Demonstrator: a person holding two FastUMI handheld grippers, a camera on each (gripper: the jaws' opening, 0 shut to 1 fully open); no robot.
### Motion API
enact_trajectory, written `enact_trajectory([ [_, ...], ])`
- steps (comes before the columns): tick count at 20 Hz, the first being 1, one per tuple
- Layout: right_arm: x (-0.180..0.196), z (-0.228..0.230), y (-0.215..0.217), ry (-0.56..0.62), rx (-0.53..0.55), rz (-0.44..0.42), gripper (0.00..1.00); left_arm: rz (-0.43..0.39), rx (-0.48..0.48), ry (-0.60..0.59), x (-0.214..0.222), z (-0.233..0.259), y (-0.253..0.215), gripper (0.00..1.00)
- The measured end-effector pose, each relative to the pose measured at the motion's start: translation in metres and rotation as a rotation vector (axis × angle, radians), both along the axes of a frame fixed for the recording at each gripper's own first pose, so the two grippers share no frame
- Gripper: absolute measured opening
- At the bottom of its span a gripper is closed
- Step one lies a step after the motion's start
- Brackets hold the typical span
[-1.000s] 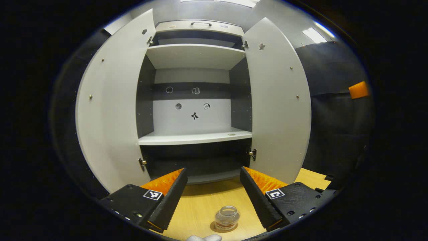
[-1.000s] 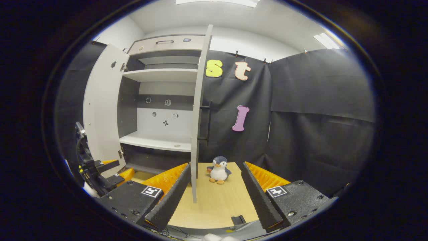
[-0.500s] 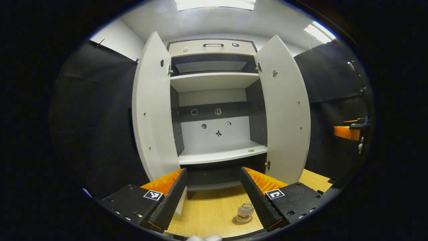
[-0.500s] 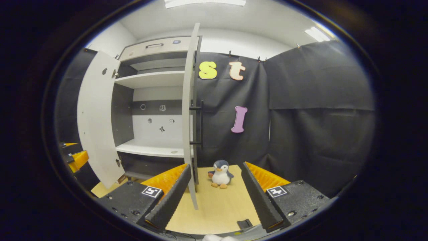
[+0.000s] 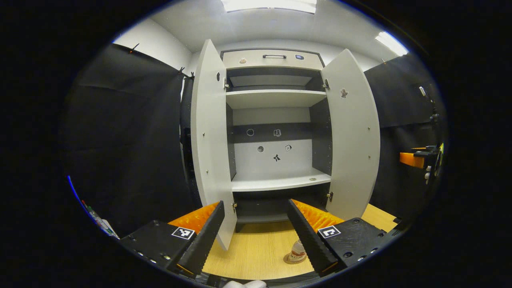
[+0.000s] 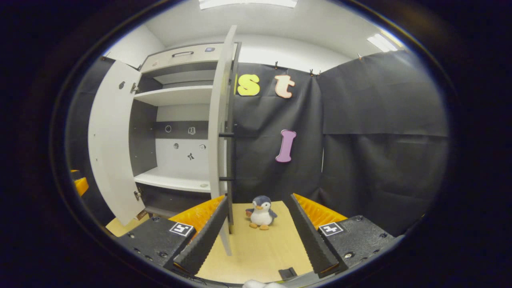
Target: Grasp the bottle in the cabinet with the left hand and place it on the coaster, then close the right door with the right hand and the left door with the left hand.
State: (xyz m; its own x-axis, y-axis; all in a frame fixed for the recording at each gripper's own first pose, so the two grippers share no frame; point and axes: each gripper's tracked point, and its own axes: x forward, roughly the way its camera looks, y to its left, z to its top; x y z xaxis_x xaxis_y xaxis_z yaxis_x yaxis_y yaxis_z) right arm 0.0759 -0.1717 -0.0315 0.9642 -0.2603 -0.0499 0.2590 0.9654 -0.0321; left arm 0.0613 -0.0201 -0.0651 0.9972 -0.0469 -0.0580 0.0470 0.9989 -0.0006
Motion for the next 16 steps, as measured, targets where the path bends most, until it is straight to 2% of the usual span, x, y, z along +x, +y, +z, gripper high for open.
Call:
enact_trajectory([
  [9,0.101,0.040,-0.032,-0.050,0.023,0.110,0.99,0.126,-0.001,-0.008,0.009,0.010,0.000,0.96],
  [16,0.119,0.041,-0.014,-0.009,0.020,0.272,0.96,0.200,0.005,-0.012,0.023,0.015,-0.019,0.96],
])
